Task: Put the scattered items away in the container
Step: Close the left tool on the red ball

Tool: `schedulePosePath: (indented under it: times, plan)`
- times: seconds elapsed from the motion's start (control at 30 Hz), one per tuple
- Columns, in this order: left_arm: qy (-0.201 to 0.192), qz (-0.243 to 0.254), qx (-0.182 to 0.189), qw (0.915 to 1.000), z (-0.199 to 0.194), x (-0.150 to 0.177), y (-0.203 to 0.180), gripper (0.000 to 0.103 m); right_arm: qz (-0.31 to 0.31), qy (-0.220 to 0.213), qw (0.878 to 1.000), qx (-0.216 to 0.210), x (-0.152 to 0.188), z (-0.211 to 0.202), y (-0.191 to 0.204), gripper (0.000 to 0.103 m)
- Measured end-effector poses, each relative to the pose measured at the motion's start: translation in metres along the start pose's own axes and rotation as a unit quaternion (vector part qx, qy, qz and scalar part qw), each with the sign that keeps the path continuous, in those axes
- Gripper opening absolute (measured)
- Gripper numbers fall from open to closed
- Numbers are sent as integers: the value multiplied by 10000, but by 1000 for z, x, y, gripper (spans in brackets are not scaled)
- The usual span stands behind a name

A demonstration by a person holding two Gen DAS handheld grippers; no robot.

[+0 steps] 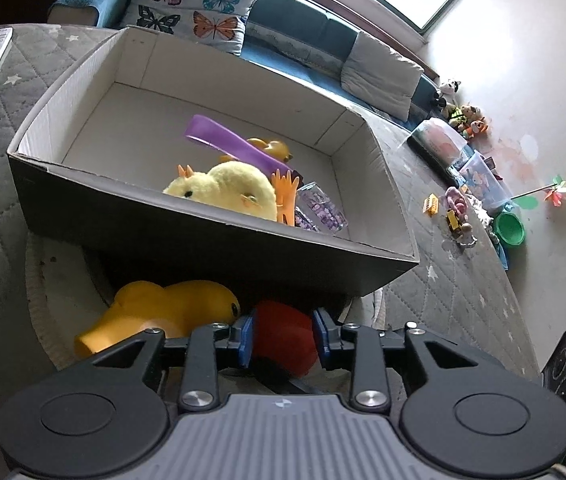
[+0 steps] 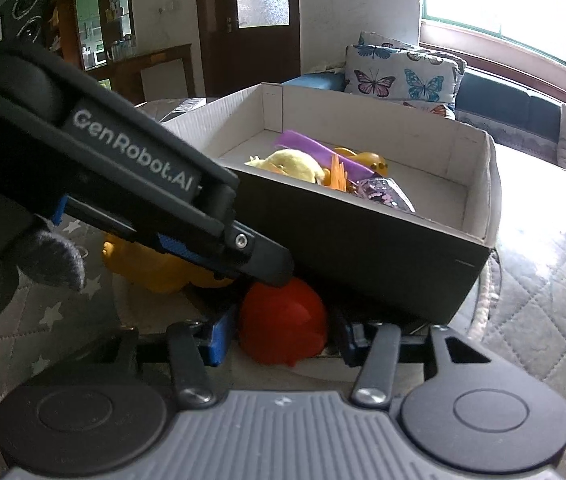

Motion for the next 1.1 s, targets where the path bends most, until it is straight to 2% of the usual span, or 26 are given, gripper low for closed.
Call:
schedulePosePath:
  times: [0.23, 0.37, 0.6, 0.9, 1.1]
  plan:
    - [-30, -54, 85, 9999, -10, 5, -2, 34, 131, -143, 9996, -190, 5, -27, -5, 51]
    - [21, -37, 128, 9999, -14, 14, -5, 34, -84, -124, 9996, -242, 16, -39, -1, 51]
    - [111, -204, 192, 9995, -17, 34, -1, 34, 21, -137, 9995, -270, 27, -44, -1, 51]
    - [116, -572, 363, 9976, -13, 40, 4, 36, 275, -292, 9987, -325, 27, -49, -3, 51]
    - [165, -602, 277, 9977, -10, 41, 6, 36, 152, -151, 9993, -317, 33, -46, -1, 51]
Point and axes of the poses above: each gripper's, at about its wrist camera, not at the fingertips, and z roughly the way its jaws point, y to its left, x to its underside, the point moved 6 cm from there along z, roughly the way its jaws point, and after that the axes turned 10 degrees about x, right-handed, at the moved point
